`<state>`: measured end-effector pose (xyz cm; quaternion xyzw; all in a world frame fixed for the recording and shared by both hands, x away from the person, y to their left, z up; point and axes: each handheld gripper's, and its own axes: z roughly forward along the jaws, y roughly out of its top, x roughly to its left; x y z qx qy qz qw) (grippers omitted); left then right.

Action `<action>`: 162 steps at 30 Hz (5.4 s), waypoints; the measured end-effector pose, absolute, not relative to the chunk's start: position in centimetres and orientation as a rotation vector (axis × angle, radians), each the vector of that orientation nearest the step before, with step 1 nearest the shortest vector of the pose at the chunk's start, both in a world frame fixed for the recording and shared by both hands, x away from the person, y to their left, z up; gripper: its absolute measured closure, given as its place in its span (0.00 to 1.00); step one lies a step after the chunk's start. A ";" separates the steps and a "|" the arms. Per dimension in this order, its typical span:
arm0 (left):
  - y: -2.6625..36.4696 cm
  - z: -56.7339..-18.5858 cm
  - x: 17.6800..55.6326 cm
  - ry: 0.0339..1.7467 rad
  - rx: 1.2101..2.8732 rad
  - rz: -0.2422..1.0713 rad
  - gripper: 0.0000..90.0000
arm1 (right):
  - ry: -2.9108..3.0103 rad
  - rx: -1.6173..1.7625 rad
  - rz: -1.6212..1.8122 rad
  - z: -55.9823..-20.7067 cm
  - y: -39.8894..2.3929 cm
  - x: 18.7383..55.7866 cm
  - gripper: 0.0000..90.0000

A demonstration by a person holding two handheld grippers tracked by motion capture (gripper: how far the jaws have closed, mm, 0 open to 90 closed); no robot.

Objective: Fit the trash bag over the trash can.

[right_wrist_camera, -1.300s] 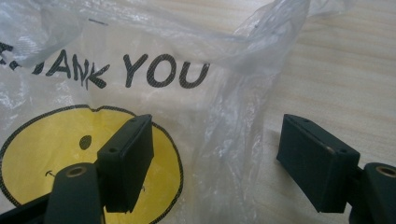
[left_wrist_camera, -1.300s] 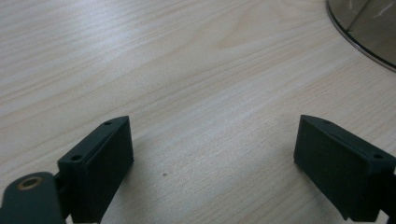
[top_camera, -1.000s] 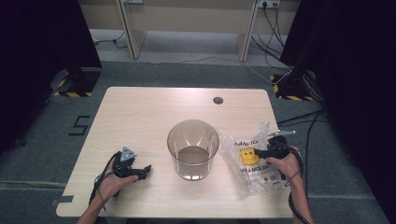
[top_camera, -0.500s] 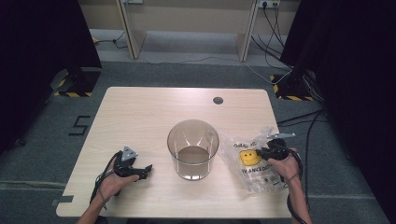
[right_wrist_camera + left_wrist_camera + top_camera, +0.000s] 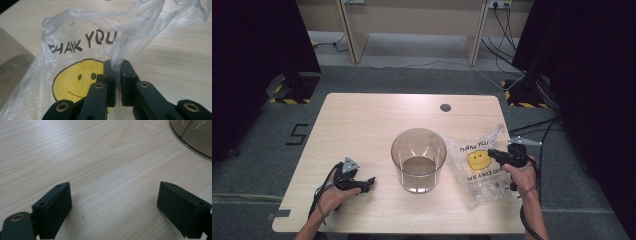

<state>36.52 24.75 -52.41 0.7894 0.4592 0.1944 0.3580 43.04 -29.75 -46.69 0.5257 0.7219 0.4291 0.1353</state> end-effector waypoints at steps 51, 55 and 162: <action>24.7 -52.4 36.5 1.186 2.039 0.502 0.13 | 1.781 1.334 1.721 -32.2 -27.4 45.9 0.95; 24.7 -52.4 36.5 1.186 2.039 0.502 0.12 | 1.784 1.310 1.727 -31.4 -27.0 45.9 0.95; 23.9 -46.9 35.3 1.124 1.782 0.366 0.18 | 2.241 1.102 1.778 -37.1 -12.1 43.1 0.88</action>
